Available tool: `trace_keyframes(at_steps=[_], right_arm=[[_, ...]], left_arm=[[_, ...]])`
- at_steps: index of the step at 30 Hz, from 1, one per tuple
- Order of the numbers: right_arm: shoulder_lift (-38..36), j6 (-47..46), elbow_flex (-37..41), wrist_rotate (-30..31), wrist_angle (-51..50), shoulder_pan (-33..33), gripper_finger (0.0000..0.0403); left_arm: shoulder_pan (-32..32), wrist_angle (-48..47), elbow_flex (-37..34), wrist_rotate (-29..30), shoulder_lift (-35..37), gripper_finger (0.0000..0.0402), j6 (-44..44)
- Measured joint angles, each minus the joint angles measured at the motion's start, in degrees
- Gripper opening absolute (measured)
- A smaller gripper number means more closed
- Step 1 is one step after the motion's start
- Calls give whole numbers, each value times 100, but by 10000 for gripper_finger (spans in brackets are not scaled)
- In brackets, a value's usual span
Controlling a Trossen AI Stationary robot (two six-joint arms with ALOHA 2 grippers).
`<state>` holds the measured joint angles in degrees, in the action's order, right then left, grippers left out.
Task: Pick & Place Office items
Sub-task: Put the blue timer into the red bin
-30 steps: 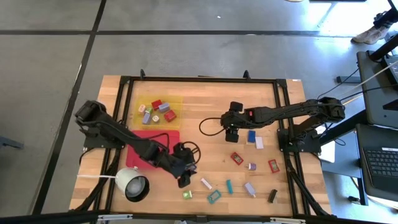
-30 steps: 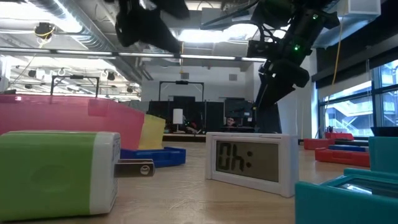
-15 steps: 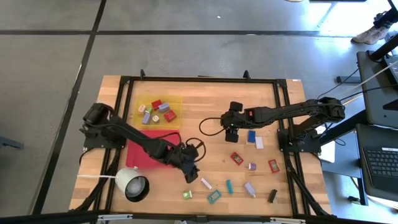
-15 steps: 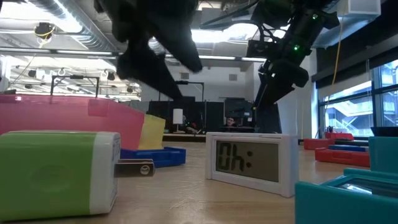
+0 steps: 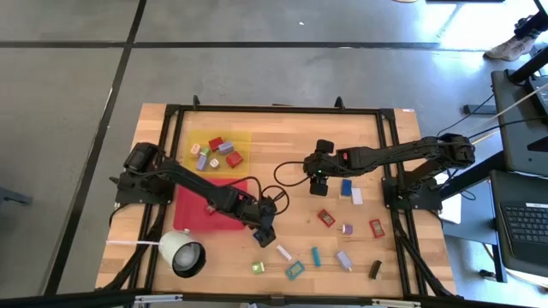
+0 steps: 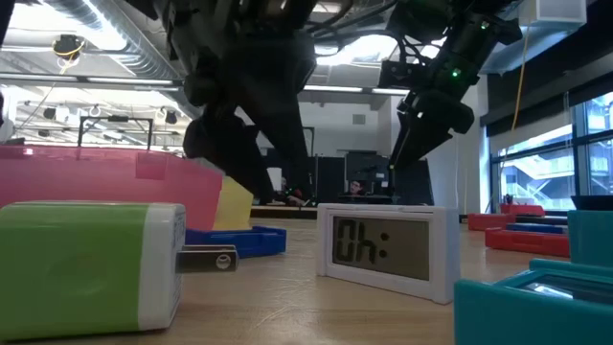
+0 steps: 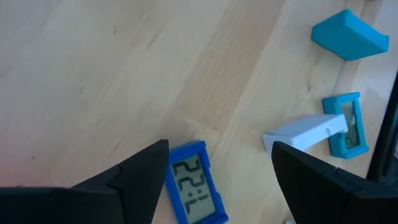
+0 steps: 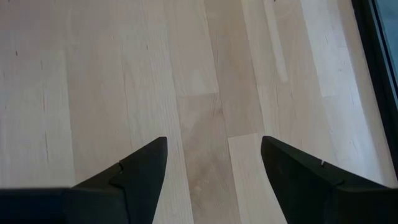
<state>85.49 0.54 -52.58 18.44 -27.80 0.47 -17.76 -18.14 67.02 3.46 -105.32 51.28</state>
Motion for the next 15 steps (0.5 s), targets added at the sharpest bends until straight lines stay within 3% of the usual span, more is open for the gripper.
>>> trace_keyframes(at_steps=[4, 9, 15], right_arm=[[0, -1, 0, 0, 16, 0, 263], [0, 0, 0, 0, 37, 1, 263], [0, -1, 0, 0, 156, 0, 263]], left_arm=[[40, -47, 0, -125, 4, 283, -254], [-16, -251, 235, 71, 96, 282, -1359], [-301, -247, 619, 198, 107, 283, -4388]])
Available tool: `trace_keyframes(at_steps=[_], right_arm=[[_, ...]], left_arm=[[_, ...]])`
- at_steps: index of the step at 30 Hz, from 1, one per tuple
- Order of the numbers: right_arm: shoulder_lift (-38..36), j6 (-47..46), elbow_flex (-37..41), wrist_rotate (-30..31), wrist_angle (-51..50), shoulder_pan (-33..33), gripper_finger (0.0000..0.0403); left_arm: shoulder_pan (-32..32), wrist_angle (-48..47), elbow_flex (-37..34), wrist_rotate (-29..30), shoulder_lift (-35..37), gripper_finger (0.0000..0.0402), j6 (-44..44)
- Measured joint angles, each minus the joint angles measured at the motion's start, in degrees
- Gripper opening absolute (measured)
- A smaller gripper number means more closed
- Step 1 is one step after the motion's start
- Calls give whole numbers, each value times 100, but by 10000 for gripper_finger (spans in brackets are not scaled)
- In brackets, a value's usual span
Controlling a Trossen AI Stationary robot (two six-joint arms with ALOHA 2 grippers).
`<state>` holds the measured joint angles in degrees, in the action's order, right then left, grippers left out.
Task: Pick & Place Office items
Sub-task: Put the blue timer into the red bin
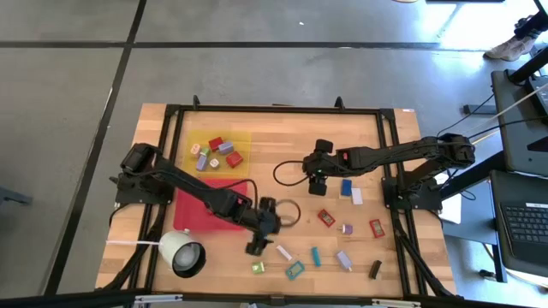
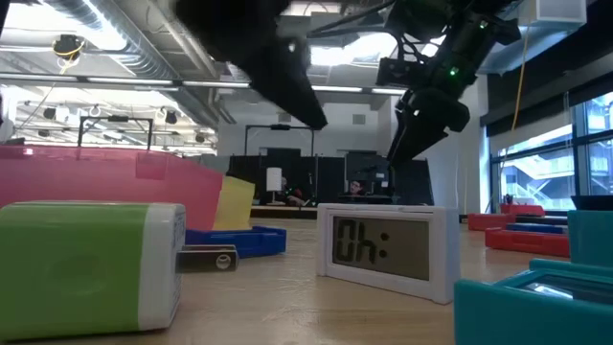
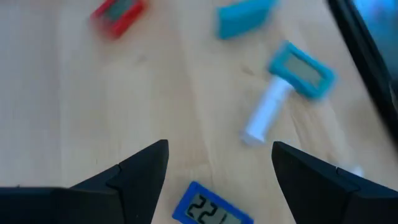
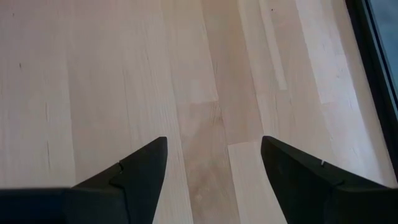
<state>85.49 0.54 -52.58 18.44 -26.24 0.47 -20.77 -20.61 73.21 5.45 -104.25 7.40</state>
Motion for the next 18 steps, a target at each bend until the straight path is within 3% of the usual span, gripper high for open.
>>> trace_keyframes(at_steps=[3, 5, 11, 18], right_arm=[[0, 0, 0, 0, 30, 0, 263], [0, 1, 0, 0, 28, 0, 263], [0, 0, 0, 5, 81, 0, 263], [0, 2, 0, 13, 96, 0, 263]], left_arm=[[-149, -63, -59, -5, -21, 283, -1483], [-214, -215, -66, 1, -65, 283, -1890], [-160, -200, -66, 101, -406, 283, -1477], [-212, -460, -66, 151, -649, 287, -1958]])
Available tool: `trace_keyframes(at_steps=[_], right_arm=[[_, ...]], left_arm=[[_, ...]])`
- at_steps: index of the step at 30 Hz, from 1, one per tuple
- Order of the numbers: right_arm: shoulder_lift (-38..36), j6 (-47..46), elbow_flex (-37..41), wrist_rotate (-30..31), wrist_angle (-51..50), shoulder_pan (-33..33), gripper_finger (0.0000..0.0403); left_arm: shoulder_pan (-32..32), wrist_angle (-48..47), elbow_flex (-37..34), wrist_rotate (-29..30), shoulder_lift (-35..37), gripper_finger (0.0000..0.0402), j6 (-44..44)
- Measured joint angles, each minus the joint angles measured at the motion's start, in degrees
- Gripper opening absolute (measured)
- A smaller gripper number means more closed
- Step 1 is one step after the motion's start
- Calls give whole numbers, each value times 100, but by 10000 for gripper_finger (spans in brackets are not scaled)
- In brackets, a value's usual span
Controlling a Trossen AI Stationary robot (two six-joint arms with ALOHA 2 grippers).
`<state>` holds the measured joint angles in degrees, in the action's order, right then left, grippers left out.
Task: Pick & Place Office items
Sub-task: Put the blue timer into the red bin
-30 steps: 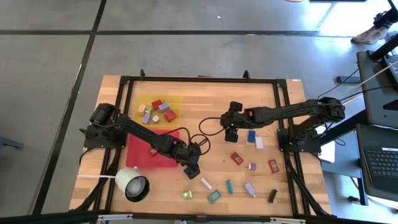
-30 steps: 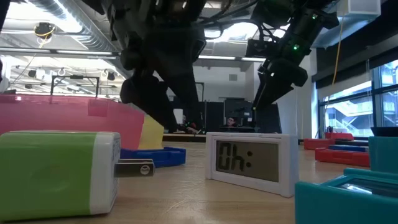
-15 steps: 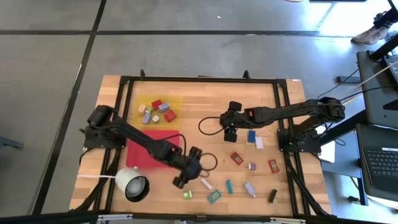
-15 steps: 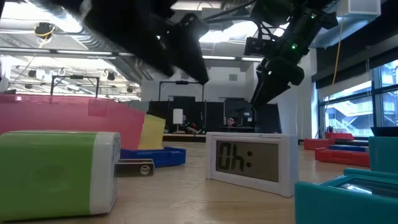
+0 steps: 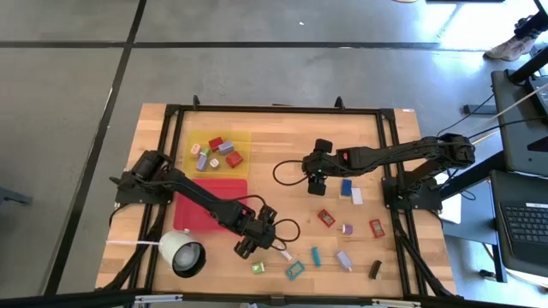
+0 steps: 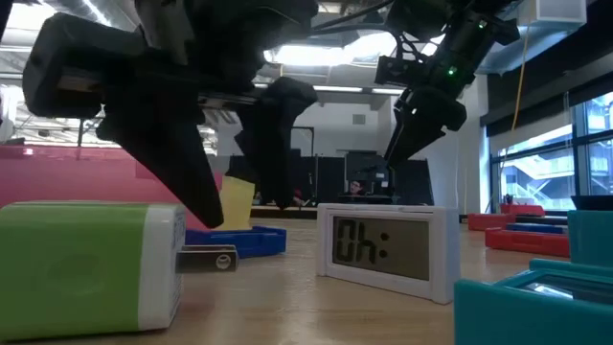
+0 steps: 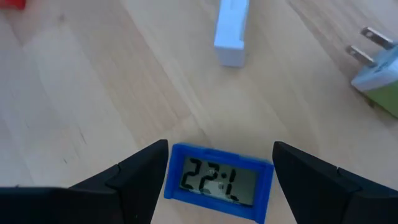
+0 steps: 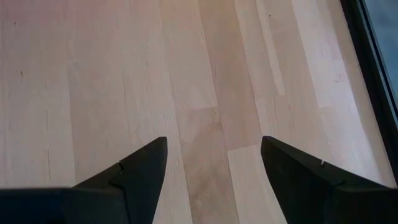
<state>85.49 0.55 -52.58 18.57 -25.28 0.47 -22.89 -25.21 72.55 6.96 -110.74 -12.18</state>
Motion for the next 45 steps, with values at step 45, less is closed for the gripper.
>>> trace_keyframes(at_steps=[45], right_arm=[[0, -2, 0, -17, 7, 0, 262]], left_arm=[[174, -366, 9, -130, -278, 310, 1439]])
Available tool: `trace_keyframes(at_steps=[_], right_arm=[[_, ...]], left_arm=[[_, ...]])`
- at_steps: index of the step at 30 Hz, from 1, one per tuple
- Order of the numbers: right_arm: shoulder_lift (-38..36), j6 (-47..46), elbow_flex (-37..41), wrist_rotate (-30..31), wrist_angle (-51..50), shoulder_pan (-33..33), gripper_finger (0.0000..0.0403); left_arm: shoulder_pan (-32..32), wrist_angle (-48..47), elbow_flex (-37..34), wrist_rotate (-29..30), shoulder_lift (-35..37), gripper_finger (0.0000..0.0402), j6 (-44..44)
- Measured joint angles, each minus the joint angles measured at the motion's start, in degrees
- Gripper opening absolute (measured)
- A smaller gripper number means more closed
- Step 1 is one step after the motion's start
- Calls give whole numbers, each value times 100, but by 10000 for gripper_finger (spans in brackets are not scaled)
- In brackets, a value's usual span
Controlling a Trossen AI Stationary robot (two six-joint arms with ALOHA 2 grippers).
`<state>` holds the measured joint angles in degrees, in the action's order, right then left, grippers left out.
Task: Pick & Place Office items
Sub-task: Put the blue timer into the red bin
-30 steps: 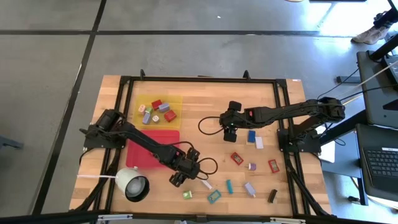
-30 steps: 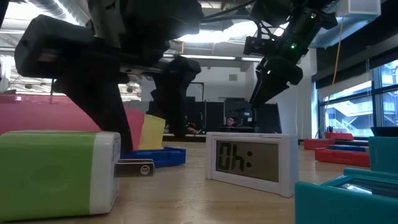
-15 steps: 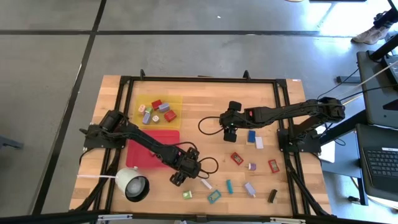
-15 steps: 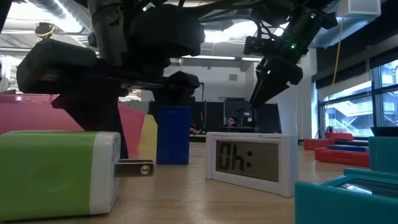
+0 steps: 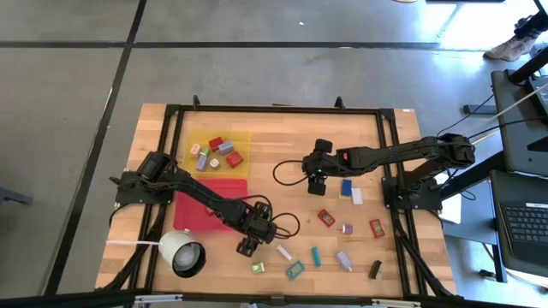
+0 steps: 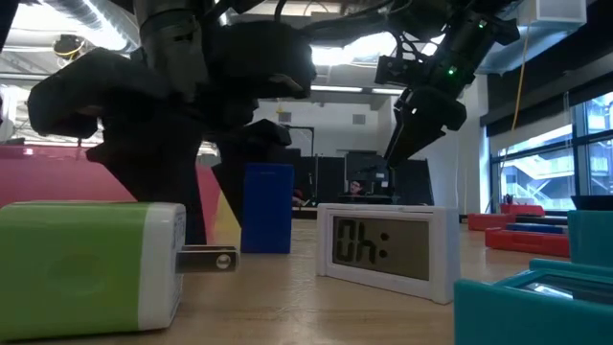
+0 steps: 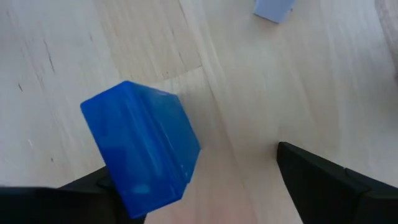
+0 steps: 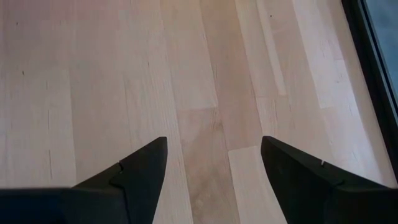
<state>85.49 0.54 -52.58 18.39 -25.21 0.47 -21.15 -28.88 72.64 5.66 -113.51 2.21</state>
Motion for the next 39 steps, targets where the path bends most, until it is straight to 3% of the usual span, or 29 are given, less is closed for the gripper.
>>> trace_keyframes(at_steps=[9, 25, 39], right_arm=[[0, 0, 0, 1, -1, 0, 262], [0, 0, 0, 2, 0, 0, 262], [0, 0, 0, 2, -1, 0, 263]], left_arm=[[15, 91, 0, 244, -11, 240, 476], [46, 170, -7, 732, -20, 206, 1063], [35, 179, -5, 675, -4, 74, 1136]])
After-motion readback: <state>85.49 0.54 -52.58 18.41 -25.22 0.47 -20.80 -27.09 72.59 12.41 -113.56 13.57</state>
